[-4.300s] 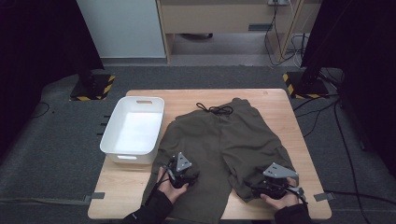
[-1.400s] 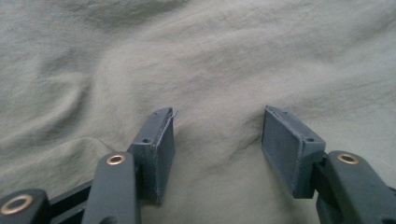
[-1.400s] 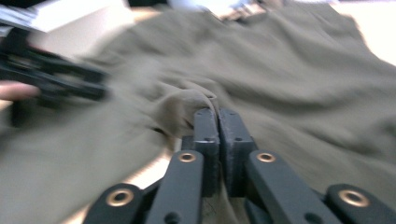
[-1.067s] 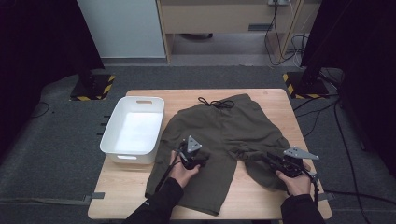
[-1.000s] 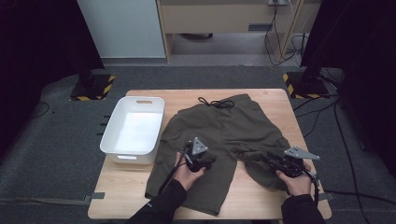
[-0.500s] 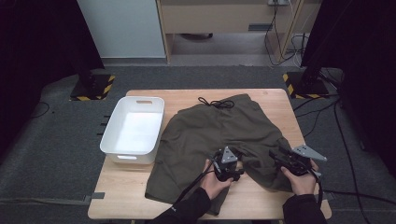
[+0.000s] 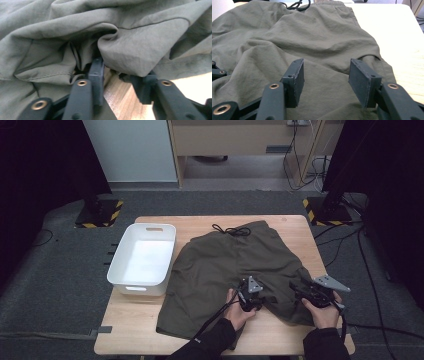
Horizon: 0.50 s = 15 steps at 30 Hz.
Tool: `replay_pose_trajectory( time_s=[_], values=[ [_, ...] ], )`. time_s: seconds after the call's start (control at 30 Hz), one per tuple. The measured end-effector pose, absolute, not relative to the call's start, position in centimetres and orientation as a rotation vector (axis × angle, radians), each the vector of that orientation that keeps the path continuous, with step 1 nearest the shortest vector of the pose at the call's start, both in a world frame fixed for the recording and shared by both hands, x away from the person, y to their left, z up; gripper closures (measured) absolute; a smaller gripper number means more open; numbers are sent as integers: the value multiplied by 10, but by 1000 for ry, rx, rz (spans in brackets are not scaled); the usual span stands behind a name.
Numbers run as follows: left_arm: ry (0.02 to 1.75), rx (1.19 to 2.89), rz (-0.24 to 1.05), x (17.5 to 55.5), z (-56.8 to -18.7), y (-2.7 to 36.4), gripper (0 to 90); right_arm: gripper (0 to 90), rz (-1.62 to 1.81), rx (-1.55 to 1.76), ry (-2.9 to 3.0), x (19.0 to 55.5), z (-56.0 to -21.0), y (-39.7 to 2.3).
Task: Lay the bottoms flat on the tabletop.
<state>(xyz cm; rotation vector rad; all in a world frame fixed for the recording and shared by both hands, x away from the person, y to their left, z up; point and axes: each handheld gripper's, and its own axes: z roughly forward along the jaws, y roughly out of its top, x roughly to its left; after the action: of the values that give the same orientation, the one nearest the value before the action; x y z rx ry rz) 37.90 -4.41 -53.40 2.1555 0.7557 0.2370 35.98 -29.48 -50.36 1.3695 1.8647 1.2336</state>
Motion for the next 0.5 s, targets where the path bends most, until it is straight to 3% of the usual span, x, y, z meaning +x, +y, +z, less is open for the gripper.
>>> replay_pose_trajectory(
  time_s=[0.2, 0.5],
  values=[
    [712, 2180, 253, 376, -534, -46, 868, 461, 1232, 1369, 1865, 360, -504, -294],
    [711, 2244, 127, 347, -514, -23, 880, 466, 1220, 1378, 1862, 359, -505, -296]
  ],
)
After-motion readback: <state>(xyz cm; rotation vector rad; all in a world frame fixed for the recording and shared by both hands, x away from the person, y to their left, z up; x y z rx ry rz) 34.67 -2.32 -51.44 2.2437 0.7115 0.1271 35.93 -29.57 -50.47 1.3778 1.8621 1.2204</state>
